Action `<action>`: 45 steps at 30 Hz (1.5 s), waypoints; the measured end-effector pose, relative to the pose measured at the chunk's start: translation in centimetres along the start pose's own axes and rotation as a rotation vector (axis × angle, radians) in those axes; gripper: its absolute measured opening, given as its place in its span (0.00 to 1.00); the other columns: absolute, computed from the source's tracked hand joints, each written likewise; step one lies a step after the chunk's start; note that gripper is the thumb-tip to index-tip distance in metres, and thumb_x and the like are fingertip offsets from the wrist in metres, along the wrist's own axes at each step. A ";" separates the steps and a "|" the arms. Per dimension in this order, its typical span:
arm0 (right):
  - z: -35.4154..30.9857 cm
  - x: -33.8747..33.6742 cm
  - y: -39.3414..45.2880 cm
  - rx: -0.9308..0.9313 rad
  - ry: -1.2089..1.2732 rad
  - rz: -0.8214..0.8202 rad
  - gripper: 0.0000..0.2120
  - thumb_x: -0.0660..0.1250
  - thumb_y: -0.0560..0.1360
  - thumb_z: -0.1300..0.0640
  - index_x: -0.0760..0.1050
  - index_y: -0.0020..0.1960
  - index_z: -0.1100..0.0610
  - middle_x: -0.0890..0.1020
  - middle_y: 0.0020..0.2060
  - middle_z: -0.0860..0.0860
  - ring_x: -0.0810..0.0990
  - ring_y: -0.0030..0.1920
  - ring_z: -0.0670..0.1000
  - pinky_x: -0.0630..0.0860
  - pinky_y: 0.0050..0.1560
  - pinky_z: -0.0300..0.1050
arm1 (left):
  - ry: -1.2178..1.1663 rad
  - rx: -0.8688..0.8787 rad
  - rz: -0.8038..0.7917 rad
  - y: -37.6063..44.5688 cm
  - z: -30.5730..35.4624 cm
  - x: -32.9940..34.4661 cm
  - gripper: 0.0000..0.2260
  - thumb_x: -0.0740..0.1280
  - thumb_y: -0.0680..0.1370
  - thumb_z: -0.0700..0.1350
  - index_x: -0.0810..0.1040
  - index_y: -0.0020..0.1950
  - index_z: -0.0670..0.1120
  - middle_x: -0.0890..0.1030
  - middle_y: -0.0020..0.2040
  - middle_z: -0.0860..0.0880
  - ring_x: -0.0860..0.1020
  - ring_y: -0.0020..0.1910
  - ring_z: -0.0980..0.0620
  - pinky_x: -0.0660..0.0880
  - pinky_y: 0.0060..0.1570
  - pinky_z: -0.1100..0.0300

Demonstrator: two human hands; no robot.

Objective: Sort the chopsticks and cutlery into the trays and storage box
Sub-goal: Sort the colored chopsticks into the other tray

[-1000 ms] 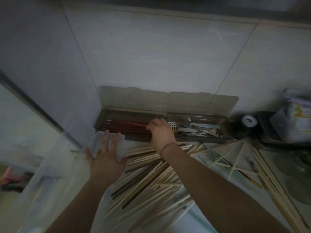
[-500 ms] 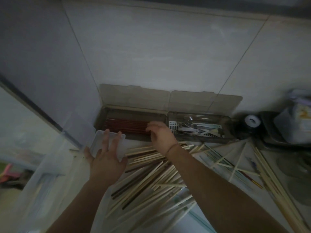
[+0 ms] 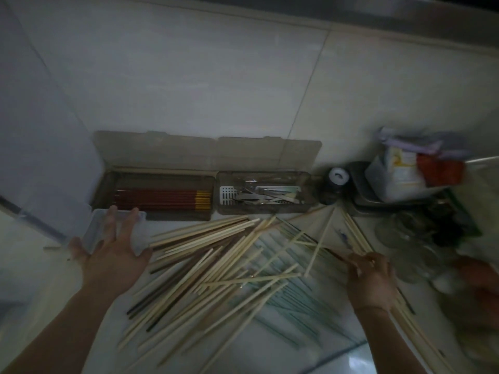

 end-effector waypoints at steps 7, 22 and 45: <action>2.0 2.2 1.2 0.053 -0.112 -0.309 0.07 0.69 0.69 0.50 0.84 0.45 0.49 0.78 0.48 0.55 0.74 0.47 0.63 0.73 0.45 0.50 | 0.022 -0.009 0.003 -0.2 0.2 -0.3 0.38 0.57 0.67 0.64 0.59 0.78 0.59 0.53 0.80 0.49 0.69 0.71 0.42 0.51 0.67 0.30; 6.7 -6.1 -3.7 0.555 0.739 -0.017 0.09 0.69 0.74 0.64 0.78 0.43 0.49 0.81 0.42 0.55 0.77 0.36 0.40 0.73 0.38 0.29 | 0.044 -0.036 -0.013 -0.3 0.7 -0.7 0.38 0.70 0.75 0.57 0.52 0.79 0.60 0.48 0.81 0.50 0.55 0.77 0.43 0.49 0.70 0.34; -29.3 3.5 3.4 0.761 1.417 -0.588 0.03 0.66 0.78 0.59 0.77 0.45 0.55 0.82 0.40 0.54 0.78 0.26 0.48 0.65 0.25 0.37 | 0.030 0.007 -0.105 -0.9 1.0 -1.8 0.38 0.62 0.77 0.61 0.39 0.78 0.62 0.37 0.80 0.51 0.58 0.76 0.51 0.43 0.73 0.38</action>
Point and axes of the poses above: each hand's wrist, its own y-axis towards the middle knuckle, its own x-axis out of the palm, z = x × y, the point moved 5 cm from there along y, towards the middle knuckle
